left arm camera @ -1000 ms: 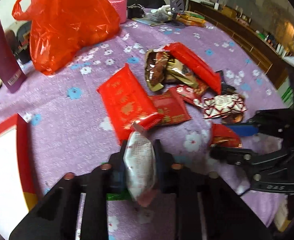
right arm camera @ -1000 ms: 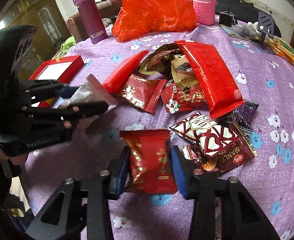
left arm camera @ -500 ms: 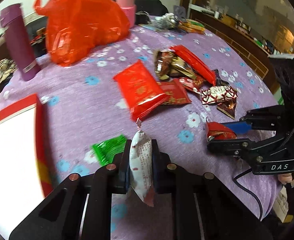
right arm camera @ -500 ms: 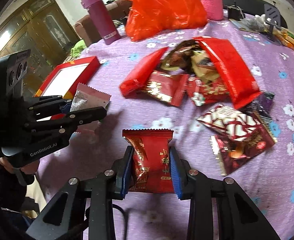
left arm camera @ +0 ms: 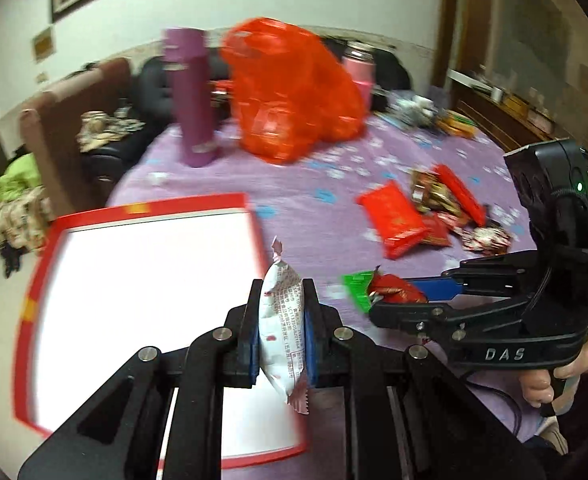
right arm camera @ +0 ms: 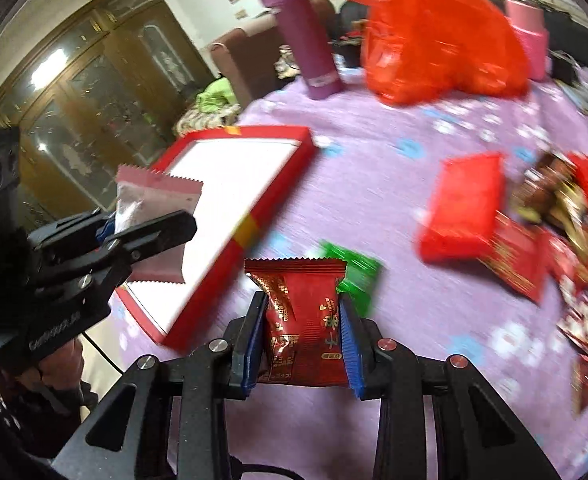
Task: Organize snacks
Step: 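Carry both snacks over the white tray and open both tools to drop them, then move both tools back over the snack pile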
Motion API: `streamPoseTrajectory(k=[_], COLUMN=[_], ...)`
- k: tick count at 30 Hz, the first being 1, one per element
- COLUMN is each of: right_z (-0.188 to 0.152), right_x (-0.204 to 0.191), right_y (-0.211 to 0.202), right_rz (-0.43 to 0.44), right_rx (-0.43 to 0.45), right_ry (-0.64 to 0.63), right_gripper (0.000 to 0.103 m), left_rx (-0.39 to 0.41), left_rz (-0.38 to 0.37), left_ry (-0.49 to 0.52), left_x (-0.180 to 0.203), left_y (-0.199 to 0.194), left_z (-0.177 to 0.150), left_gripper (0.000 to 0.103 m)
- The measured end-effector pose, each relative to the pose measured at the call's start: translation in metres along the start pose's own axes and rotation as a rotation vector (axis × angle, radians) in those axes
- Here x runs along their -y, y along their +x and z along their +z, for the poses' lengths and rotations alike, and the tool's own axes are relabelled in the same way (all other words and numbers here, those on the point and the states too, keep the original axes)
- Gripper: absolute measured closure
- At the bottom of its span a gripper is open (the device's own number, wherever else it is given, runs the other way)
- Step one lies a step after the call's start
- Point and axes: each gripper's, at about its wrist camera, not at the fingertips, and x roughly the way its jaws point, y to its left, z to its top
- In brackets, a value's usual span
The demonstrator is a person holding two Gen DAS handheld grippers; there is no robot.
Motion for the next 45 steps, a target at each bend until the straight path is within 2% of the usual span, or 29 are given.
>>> streamPoseTrajectory(k=[6, 15, 22, 32, 35, 37, 38, 43, 45], right_z=[0.022, 0.038, 0.041, 0.038, 0.038, 0.038, 0.038, 0.039, 0.04], right_x=[-0.034, -0.071, -0.074, -0.068, -0.063, -0.059, -0.057, -0.048, -0.045], right_y=[0.027, 0.069, 0.096, 0.087, 0.083, 0.081, 0.08, 0.074, 0.072], right_rz=[0.063, 0.182, 0.209, 0.217, 0.234, 0.25, 0.255, 0.273, 0.273], right_rx=[0.005, -0.027, -0.041, -0.018, -0.006, 0.002, 0.006, 0.035, 0.042], right_ry=[-0.032, -0.033, -0.017, -0.022, -0.003, 0.01, 0.016, 0.04, 0.053], right_gripper=[0.069, 0.069, 0.065, 0.063, 0.063, 0.063, 0.063, 0.062, 0.062], left_rx=[-0.022, -0.062, -0.087, -0.099, -0.096, -0.093, -0.087, -0.071, -0.065], left_rz=[0.089, 0.211, 0.305, 0.41, 0.444, 0.478, 0.498, 0.527, 0.527], left_ry=[-0.061, -0.087, -0.094, -0.087, -0.089, -0.084, -0.081, -0.077, -0.074], left_x=[-0.038, -0.06, -0.069, -0.074, -0.077, -0.077, -0.078, -0.079, -0.077], left_y=[-0.001, 0.01, 0.017, 0.022, 0.021, 0.02, 0.019, 0.013, 0.011], left_z=[-0.017, -0.035, -0.042, -0.045, -0.044, -0.044, -0.044, -0.042, -0.041], left_gripper=[0.089, 0.089, 0.088, 0.085, 0.079, 0.066, 0.063, 0.054, 0.053])
